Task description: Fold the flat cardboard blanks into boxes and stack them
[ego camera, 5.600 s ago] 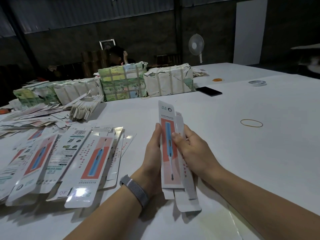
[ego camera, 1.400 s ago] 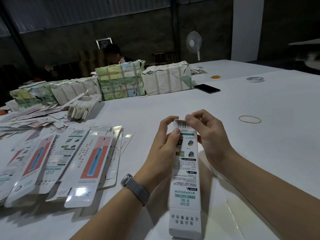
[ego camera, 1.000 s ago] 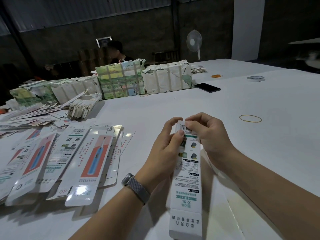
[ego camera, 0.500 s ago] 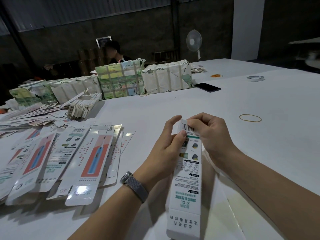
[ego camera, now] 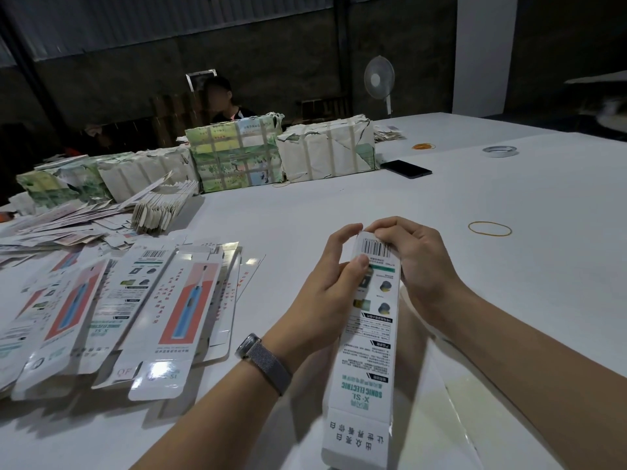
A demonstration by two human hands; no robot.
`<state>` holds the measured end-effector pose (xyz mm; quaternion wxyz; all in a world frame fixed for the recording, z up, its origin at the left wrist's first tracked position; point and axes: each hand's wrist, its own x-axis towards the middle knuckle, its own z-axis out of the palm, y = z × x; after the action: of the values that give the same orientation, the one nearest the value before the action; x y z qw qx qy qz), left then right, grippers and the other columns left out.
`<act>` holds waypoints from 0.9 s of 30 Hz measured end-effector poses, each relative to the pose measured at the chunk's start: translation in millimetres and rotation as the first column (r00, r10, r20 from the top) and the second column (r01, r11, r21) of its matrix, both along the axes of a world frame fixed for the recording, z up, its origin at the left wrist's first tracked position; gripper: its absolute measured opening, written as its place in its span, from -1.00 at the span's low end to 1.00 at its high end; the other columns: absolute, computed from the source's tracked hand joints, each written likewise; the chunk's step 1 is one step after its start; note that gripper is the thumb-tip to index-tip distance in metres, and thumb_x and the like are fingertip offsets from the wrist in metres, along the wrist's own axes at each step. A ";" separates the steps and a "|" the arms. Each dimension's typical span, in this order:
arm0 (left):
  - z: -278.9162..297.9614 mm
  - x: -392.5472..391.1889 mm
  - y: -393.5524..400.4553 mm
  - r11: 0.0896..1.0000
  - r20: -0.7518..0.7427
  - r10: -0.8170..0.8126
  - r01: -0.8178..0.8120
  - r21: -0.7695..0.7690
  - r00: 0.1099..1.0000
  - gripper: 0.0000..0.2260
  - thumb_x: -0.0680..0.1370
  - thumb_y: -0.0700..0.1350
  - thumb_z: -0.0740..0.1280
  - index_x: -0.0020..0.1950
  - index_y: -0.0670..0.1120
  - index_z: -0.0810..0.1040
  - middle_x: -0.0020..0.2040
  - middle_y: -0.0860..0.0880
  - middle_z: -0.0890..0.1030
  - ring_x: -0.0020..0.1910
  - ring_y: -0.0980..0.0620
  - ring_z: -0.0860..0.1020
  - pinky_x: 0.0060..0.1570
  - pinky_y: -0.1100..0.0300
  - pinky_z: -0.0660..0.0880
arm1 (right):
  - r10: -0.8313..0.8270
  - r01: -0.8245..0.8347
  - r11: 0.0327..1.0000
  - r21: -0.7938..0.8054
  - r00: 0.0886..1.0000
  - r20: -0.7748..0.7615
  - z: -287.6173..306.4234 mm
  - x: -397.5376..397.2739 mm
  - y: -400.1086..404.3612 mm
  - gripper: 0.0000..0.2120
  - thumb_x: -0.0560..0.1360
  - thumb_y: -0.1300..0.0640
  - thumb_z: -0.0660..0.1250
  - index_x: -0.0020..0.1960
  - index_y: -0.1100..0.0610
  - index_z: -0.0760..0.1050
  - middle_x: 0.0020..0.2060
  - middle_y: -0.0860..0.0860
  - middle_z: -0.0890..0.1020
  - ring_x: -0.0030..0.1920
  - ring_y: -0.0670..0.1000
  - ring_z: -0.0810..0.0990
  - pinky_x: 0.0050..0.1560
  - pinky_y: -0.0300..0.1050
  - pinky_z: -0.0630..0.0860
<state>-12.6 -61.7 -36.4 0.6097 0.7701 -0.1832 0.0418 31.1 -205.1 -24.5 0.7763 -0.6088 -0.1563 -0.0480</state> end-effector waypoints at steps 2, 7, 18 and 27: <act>-0.1 0.5 0.7 1.000 0.016 -0.009 0.009 -0.014 1.000 -0.76 0.72 -0.03 0.11 0.32 0.28 0.27 -0.18 0.01 0.70 -0.23 0.02 0.69 -0.24 0.18 0.60 | 0.015 -0.015 1.000 0.005 1.000 -0.002 -1.1 0.0 0.1 -0.63 0.58 0.27 0.22 -0.30 0.02 0.64 -0.34 0.03 0.63 -0.32 -0.01 0.58 -0.24 -0.08 0.51; -0.1 2.2 -0.4 0.997 0.035 0.014 -0.011 -0.079 0.999 -0.82 0.66 0.03 0.14 0.24 0.27 0.31 -0.18 0.00 0.70 -0.22 0.01 0.68 -0.24 0.14 0.61 | -0.029 0.030 0.999 -0.035 0.999 0.039 -5.3 -2.0 3.3 -0.76 0.60 0.10 0.23 -0.13 -0.04 0.64 -0.30 0.00 0.66 -0.31 -0.03 0.63 -0.32 -0.16 0.56; -1.3 4.9 4.7 0.987 0.067 0.083 -0.073 -0.140 0.994 -0.81 0.62 0.08 0.14 0.21 0.32 0.31 -0.15 0.04 0.69 -0.20 0.02 0.68 -0.21 0.13 0.62 | 0.064 -0.063 0.998 -0.011 0.997 0.043 -2.6 -1.2 1.1 -0.92 0.61 0.20 0.28 -0.06 0.13 0.42 -0.31 0.05 0.65 -0.28 0.08 0.64 -0.27 -0.03 0.59; -5.0 2.0 3.0 0.984 0.070 0.111 -0.099 -0.147 0.991 -0.75 0.64 0.05 0.14 0.32 0.25 0.34 -0.10 0.01 0.71 -0.20 0.02 0.70 -0.25 0.20 0.60 | 0.025 -0.019 0.996 -0.084 0.997 0.074 -5.1 0.2 -0.3 -0.86 0.61 0.16 0.31 -0.11 0.11 0.42 -0.35 0.06 0.67 -0.37 0.05 0.65 -0.39 -0.13 0.57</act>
<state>-10.6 -58.7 -41.5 0.6526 0.7308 -0.1626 0.1170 31.3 -205.4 -29.6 0.7444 -0.6366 -0.1938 -0.0556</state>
